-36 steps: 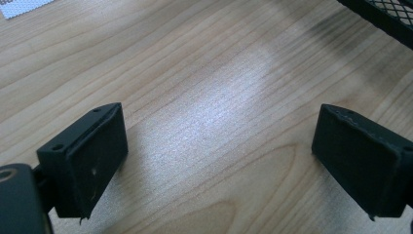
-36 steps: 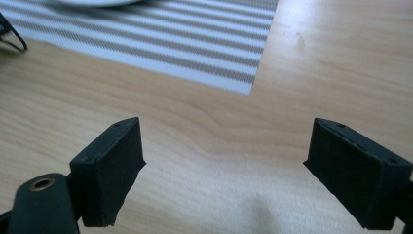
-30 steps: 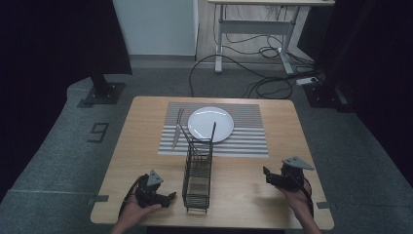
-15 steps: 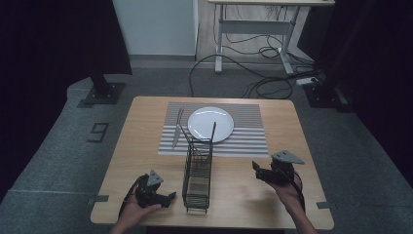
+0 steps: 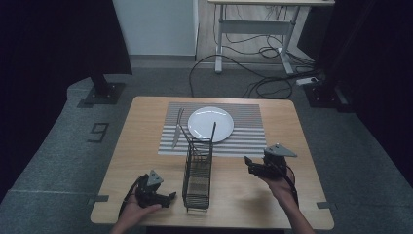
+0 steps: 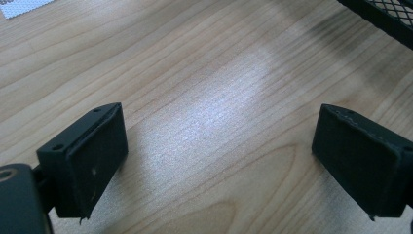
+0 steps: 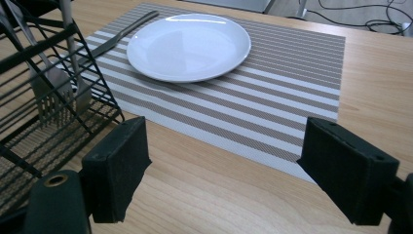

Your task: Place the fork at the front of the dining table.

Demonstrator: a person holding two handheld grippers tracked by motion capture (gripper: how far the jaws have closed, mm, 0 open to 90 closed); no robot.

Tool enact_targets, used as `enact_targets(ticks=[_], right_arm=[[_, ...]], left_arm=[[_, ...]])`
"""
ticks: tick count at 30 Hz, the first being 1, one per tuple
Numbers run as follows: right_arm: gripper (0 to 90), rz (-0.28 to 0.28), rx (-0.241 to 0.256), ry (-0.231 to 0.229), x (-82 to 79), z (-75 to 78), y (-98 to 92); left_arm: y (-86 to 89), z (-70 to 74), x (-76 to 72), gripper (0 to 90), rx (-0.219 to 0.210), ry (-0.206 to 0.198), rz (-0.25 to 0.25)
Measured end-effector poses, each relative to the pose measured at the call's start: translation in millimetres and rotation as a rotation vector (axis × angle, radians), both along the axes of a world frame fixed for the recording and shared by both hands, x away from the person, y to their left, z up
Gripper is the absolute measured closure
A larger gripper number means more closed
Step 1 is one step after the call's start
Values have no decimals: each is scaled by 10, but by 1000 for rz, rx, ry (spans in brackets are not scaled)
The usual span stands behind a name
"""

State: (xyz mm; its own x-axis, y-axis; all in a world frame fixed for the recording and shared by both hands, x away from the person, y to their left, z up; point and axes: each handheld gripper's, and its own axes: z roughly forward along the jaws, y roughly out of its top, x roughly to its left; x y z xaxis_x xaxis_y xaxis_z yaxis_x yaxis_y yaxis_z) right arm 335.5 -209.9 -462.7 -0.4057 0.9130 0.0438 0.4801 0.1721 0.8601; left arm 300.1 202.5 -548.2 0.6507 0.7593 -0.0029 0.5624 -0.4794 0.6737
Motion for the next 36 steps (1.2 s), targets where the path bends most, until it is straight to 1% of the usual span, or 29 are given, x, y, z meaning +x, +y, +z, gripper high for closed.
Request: enact_targets(ticks=[5, 9, 15, 25, 28, 36], right_arm=[[189, 15, 15, 4, 36, 37, 75], [192, 18, 16, 2, 53, 61, 113], [197, 35, 8, -7, 89, 127, 224], [213, 61, 15, -14, 134, 208, 353], [220, 68, 22, -21, 150, 251, 408], [234, 92, 22, -27, 183, 302, 544]], left_arm=[[-2, -1, -1, 60, -3, -1, 2], [-2, -1, 0, 60, -2, -1, 2], [-2, -1, 0, 60, -2, -1, 2], [-2, -1, 0, 60, -3, -1, 2], [-2, -1, 0, 60, -3, -1, 2], [-2, -1, 0, 60, -3, -1, 2]])
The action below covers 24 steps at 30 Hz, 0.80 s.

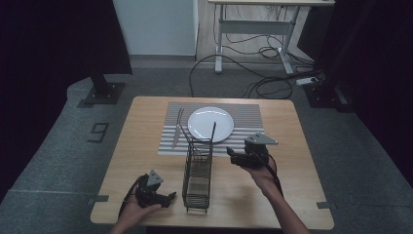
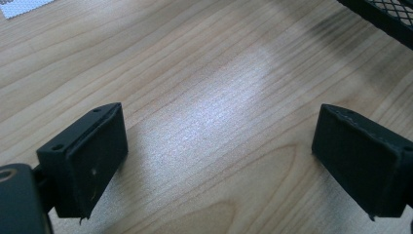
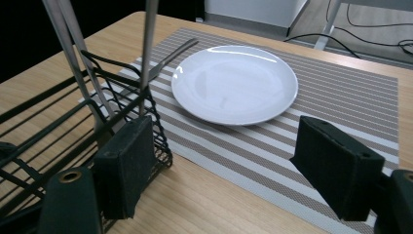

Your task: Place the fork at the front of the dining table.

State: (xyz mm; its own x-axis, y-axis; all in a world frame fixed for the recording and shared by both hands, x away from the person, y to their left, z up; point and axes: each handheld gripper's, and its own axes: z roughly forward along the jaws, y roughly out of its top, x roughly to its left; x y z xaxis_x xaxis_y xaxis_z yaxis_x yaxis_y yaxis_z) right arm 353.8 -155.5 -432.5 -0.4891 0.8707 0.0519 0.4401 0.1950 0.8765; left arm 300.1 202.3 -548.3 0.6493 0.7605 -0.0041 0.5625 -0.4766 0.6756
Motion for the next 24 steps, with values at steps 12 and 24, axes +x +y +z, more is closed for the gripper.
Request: enact_targets(ticks=[12, 24], right_arm=[[238, 24, 5, -2, 48, 52, 149], [247, 51, 12, 1, 77, 82, 279]], left_arm=[[0, 1, 0, 60, 0, 0, 0], [0, 1, 0, 60, 0, 1, 0]])
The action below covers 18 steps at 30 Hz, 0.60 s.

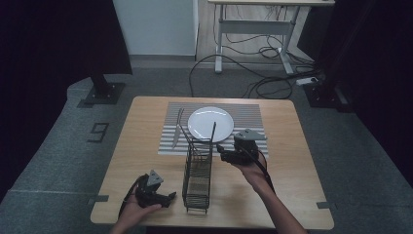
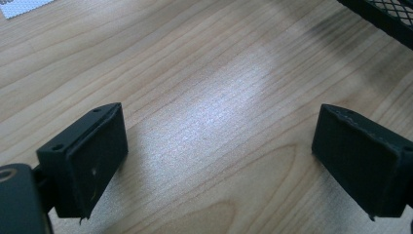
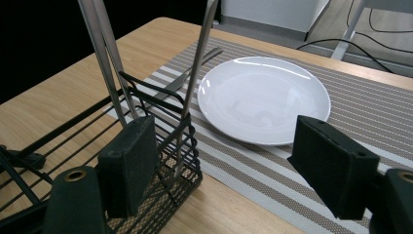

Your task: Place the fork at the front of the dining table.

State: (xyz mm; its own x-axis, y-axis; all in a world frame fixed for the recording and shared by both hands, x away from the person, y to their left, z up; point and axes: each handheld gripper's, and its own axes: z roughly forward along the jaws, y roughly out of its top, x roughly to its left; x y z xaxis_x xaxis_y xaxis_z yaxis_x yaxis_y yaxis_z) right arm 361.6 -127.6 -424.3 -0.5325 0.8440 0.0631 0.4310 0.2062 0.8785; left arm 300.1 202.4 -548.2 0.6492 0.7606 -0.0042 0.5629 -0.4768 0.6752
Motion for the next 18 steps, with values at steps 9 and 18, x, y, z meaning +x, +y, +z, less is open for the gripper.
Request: enact_targets(ticks=[9, 18], right_arm=[[247, 7, 2, 11, 42, -1, 91], [263, 19, -6, 12, 103, -11, 229]], left_arm=[[0, 0, 0, 60, 0, 0, 0], [0, 0, 0, 60, 0, 0, 0]])
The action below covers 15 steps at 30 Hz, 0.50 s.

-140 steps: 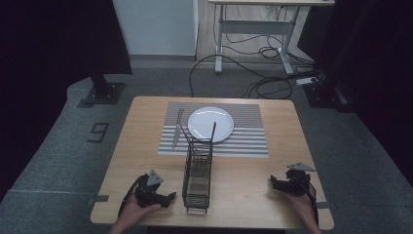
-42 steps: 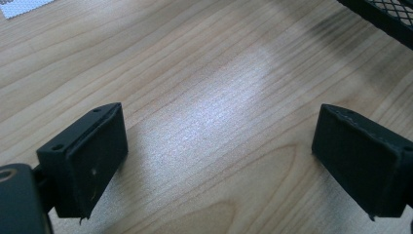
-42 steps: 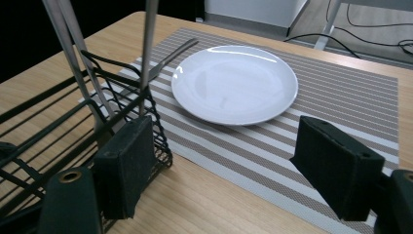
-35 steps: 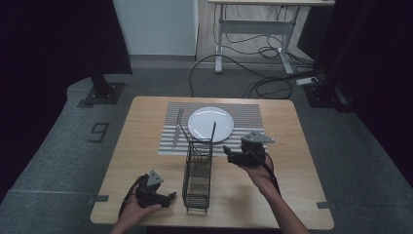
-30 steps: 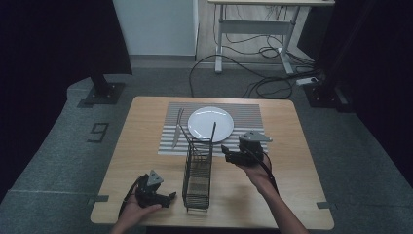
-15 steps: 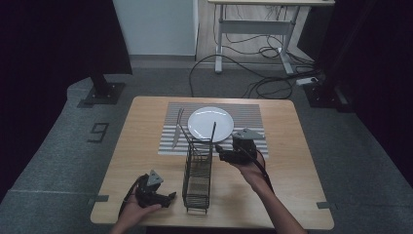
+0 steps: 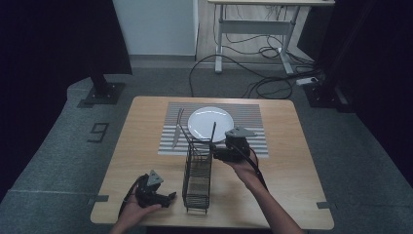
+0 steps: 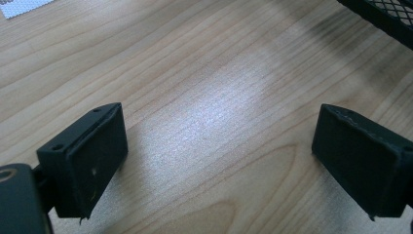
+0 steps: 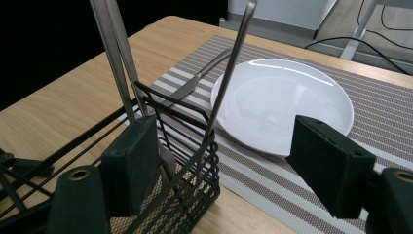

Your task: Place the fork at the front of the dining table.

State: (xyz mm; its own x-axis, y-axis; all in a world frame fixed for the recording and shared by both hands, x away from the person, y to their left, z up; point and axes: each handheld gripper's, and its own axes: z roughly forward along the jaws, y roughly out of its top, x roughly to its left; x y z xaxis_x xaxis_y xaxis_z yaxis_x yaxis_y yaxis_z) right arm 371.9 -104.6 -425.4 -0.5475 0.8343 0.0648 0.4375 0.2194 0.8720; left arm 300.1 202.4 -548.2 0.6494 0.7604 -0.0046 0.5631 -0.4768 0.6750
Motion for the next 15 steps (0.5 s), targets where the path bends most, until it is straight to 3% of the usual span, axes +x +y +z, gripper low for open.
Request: enact_targets(ticks=[15], right_arm=[[358, -35, 10, 1, 223, -98, 102]], left_arm=[[1, 1, 0, 60, 1, 1, 0]])
